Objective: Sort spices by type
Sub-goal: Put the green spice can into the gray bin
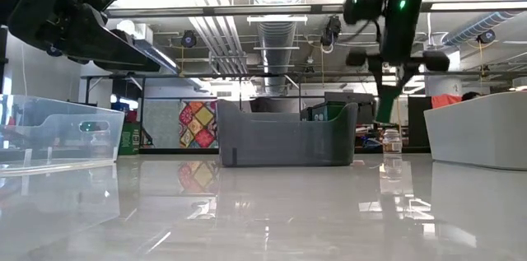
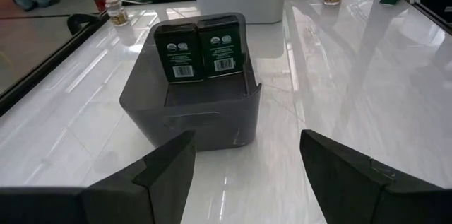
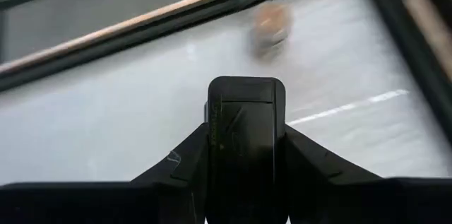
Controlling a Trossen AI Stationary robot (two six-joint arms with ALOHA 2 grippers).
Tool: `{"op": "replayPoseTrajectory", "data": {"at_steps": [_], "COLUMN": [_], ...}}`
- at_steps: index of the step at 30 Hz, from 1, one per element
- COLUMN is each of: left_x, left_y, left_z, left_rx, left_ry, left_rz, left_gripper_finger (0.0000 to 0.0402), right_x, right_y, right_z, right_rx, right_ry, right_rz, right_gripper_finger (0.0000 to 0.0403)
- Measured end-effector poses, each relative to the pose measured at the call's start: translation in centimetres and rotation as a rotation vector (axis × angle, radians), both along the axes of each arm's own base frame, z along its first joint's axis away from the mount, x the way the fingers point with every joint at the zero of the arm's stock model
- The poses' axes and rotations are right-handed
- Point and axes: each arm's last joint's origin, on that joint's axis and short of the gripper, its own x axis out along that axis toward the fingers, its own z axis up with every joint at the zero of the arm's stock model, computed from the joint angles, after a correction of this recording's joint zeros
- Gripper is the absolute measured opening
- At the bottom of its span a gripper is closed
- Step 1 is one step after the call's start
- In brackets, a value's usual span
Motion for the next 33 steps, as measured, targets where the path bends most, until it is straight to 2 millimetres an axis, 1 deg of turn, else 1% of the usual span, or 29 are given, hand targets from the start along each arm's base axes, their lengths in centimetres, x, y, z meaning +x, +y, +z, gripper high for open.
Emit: {"op": "replayPoseTrajectory", "data": {"at_steps": [3, 5, 10, 13, 18, 23, 28, 33], "left_x": [0.0, 0.0, 0.0, 0.0, 0.0, 0.0, 0.0, 0.0], "left_y": [0.1, 0.2, 0.2, 0.2, 0.2, 0.2, 0.2, 0.2], "left_z": [0.1, 0.1, 0.1, 0.2, 0.2, 0.2, 0.2, 0.2], "left_rx": [0.007, 0.016, 0.014, 0.014, 0.015, 0.015, 0.016, 0.018], "left_ry": [-0.013, -0.018, -0.020, -0.021, -0.020, -0.020, -0.020, -0.019], "left_rz": [0.029, 0.062, 0.074, 0.074, 0.074, 0.074, 0.073, 0.073], "left_gripper_finger": [0.0239, 0.0239, 0.0239, 0.0239, 0.0239, 0.0239, 0.0239, 0.0239], "right_x": [1.4, 2.8, 7.0, 9.6, 13.8, 17.2, 19.4, 21.1], "right_y": [2.9, 4.8, 8.7, 10.4, 12.5, 14.1, 15.5, 16.6], "right_z": [0.9, 1.6, 3.6, 4.8, 6.3, 7.5, 8.3, 7.9], "right_rx": [-0.016, -0.032, -0.075, -0.079, -0.078, -0.084, -0.087, -0.066], "right_ry": [-0.041, -0.071, -0.084, -0.045, 0.031, 0.033, -0.003, -0.019], "right_rz": [0.096, 0.167, 0.324, 0.400, 0.495, 0.583, 0.653, 0.705], "right_gripper_finger": [0.0126, 0.0128, 0.0124, 0.0125, 0.0129, 0.0125, 0.0130, 0.0125]}}
